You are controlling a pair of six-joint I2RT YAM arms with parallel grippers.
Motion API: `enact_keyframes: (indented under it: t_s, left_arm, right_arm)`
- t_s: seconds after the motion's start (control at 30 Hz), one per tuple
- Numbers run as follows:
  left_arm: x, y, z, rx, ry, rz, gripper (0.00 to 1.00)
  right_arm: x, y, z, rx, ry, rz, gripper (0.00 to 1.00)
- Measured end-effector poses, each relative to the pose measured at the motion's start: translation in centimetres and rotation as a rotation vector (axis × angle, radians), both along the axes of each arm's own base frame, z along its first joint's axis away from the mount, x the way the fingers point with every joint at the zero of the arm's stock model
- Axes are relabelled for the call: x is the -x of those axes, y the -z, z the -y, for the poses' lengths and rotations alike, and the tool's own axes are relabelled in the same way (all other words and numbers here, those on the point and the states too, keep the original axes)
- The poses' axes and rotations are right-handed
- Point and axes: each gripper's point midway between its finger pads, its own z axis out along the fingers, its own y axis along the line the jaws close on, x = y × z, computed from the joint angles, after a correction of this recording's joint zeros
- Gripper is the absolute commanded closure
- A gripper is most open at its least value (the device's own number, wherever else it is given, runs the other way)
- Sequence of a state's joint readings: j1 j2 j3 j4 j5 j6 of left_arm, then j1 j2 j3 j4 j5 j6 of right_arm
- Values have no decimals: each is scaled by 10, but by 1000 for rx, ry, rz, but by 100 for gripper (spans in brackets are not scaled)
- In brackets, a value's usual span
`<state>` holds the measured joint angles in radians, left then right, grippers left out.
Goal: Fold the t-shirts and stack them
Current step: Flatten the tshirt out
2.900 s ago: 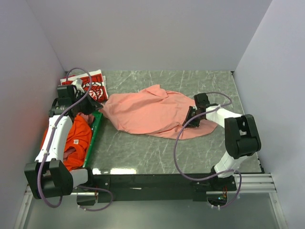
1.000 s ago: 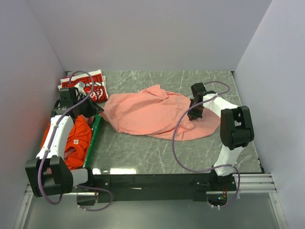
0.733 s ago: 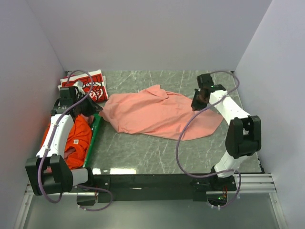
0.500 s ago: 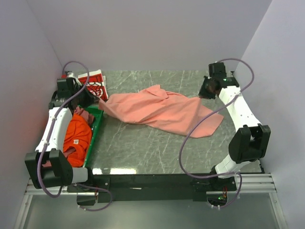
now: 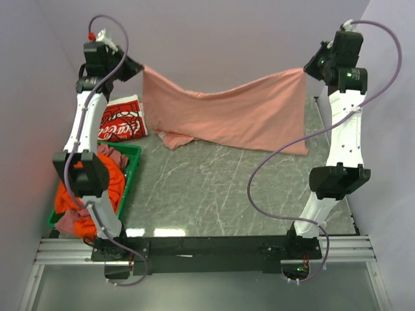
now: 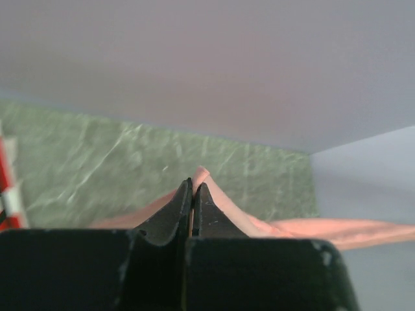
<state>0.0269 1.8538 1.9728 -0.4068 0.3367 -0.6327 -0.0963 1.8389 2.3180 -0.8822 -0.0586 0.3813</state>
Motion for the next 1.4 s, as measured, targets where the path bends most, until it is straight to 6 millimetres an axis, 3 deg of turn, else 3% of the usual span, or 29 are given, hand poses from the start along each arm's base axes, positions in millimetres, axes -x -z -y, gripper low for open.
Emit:
enact_keyframes:
  t_s: [0.07, 0.17, 0.27, 0.37, 0.5, 0.63, 0.83, 0.9, 1.0, 1.1, 1.2, 1.3, 1.4]
  left_arm:
    - [-17, -22, 14, 15, 38, 63, 99]
    - [-24, -52, 26, 40, 87, 148, 99]
    - [-15, -80, 32, 54, 125, 236, 99]
    - [8, -97, 36, 51, 146, 287, 99]
    - [64, -132, 50, 42, 179, 367, 99]
    - [148, -191, 60, 25, 206, 525, 99]
    - [275, -266, 45, -1, 161, 785, 99]
    - [308, -283, 40, -6, 145, 854, 99]
    - [343, -301, 36, -9, 134, 930, 99]
    - [348, -305, 36, -8, 135, 945, 99]
    - [332, -298, 41, -2, 159, 910, 99]
    - [299, -282, 50, 8, 199, 844, 99]
    - [255, -257, 63, 15, 240, 752, 99]
  right_arm:
    - [-5, -19, 4, -3, 5, 67, 100]
    - [-1, -43, 11, 3, 20, 154, 100]
    - [13, -64, 14, 26, 35, 226, 100]
    - [38, -93, 16, 67, 53, 310, 100]
    - [89, -134, 20, 124, 97, 434, 100]
    - [160, -169, 22, 171, 155, 576, 100]
    - [260, -213, 26, 219, 252, 773, 100]
    - [292, -227, 26, 231, 279, 836, 100]
    - [321, -236, 27, 245, 309, 886, 100]
    - [328, -236, 30, 257, 329, 889, 100]
    - [315, -222, 32, 261, 326, 841, 100]
    - [291, -201, 34, 263, 314, 758, 100]
    - [253, -176, 38, 264, 294, 645, 100]
